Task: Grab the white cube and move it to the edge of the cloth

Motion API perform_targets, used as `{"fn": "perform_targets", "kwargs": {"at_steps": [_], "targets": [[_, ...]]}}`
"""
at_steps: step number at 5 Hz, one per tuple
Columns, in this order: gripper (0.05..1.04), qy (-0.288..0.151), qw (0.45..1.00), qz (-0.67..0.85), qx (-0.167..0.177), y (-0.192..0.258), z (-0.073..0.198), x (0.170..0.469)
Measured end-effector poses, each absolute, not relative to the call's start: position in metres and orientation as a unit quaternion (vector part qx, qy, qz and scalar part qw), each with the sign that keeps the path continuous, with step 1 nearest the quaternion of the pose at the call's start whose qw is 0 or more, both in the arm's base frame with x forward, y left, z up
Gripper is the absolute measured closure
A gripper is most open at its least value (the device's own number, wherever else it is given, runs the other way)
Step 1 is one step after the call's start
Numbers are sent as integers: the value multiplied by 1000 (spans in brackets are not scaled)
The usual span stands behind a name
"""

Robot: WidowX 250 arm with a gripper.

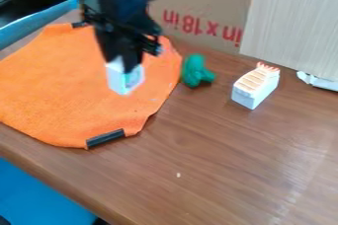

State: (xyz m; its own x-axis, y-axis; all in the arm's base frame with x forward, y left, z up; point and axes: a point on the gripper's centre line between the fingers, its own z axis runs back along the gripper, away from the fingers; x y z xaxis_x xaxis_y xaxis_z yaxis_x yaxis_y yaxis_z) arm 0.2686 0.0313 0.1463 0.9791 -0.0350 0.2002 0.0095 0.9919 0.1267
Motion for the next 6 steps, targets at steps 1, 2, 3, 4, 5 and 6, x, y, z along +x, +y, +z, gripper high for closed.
{"fn": "perform_targets", "kwargs": {"at_steps": [1, 2, 3, 4, 5, 6], "targets": [[732, -101, 991, 54, 75, 71, 146, 263], [732, -93, 986, 107, 88, 106, 141, 257], [732, -97, 980, 140, 107, 137, 137, 256], [732, -97, 971, 180, 126, 173, 129, 253], [732, -100, 965, 207, 128, 203, 126, 256], [732, -97, 959, 234, 130, 228, 123, 258]]}}
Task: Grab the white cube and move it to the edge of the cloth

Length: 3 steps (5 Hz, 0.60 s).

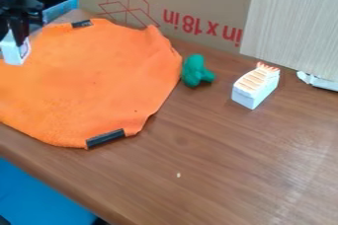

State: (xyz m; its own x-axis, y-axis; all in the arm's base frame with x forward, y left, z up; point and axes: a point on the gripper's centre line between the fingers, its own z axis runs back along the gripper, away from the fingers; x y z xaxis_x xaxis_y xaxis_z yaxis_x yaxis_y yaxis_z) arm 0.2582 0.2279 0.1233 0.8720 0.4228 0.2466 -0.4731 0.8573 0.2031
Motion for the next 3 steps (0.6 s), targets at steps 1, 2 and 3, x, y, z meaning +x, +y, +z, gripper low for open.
{"fn": "perform_targets", "kwargs": {"at_steps": [1, 2, 3], "targets": [[732, -94, 956, 248, 124, 245, 121, 258], [732, -91, 955, 257, 121, 256, 118, 257], [732, -83, 950, 270, 131, 270, 109, 255]]}}
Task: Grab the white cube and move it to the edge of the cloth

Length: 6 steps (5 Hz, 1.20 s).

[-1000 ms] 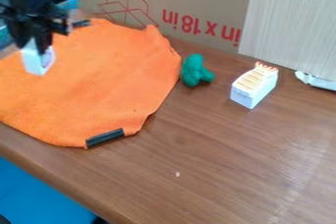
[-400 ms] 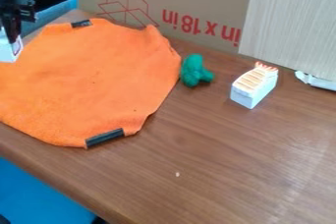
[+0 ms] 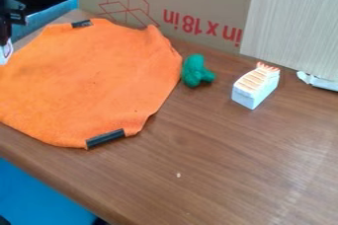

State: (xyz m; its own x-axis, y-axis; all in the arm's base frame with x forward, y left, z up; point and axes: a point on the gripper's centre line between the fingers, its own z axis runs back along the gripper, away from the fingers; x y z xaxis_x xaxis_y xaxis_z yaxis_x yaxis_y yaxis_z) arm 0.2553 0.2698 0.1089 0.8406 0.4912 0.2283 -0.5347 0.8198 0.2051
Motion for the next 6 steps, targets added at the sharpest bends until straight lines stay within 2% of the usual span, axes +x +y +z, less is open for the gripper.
{"fn": "perform_targets", "kwargs": {"at_steps": [2, 3, 4, 5, 6], "targets": [[732, -94, 953, 257, 133, 273, 104, 257], [732, -99, 955, 253, 117, 267, 98, 259], [732, -103, 960, 245, 87, 258, 90, 258], [732, -99, 960, 248, 81, 258, 87, 258], [668, -95, 959, 253, 87, 261, 80, 258]]}}
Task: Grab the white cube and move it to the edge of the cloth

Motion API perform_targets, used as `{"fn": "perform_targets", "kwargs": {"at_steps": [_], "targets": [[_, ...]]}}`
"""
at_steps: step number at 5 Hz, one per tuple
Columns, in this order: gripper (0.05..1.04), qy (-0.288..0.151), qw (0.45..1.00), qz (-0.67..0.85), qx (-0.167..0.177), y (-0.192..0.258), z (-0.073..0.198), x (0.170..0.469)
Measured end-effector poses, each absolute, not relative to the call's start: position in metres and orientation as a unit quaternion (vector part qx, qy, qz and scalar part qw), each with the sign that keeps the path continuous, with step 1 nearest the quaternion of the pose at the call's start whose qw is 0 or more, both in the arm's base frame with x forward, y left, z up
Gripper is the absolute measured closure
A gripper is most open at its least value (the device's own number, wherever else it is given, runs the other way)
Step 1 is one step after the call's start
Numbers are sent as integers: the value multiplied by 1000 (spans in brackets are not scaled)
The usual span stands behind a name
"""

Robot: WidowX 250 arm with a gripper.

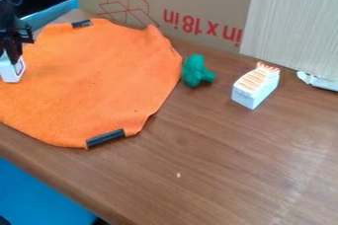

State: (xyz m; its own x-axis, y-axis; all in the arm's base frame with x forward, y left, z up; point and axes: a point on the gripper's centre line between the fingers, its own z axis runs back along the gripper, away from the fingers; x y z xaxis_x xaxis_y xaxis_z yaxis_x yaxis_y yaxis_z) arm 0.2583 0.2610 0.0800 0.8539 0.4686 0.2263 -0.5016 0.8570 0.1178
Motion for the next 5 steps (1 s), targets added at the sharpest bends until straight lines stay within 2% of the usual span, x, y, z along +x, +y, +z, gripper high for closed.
{"fn": "perform_targets", "kwargs": {"at_steps": [1, 2, 3, 4, 5], "targets": [[362, -90, 957, 259, 92, 262, 78, 257], [98, -91, 959, 254, 86, 260, 78, 258], [82, -95, 960, 252, 76, 256, 82, 259], [83, -125, 949, 275, 91, 251, 120, 255], [83, -129, 945, 286, 94, 233, 150, 251]]}}
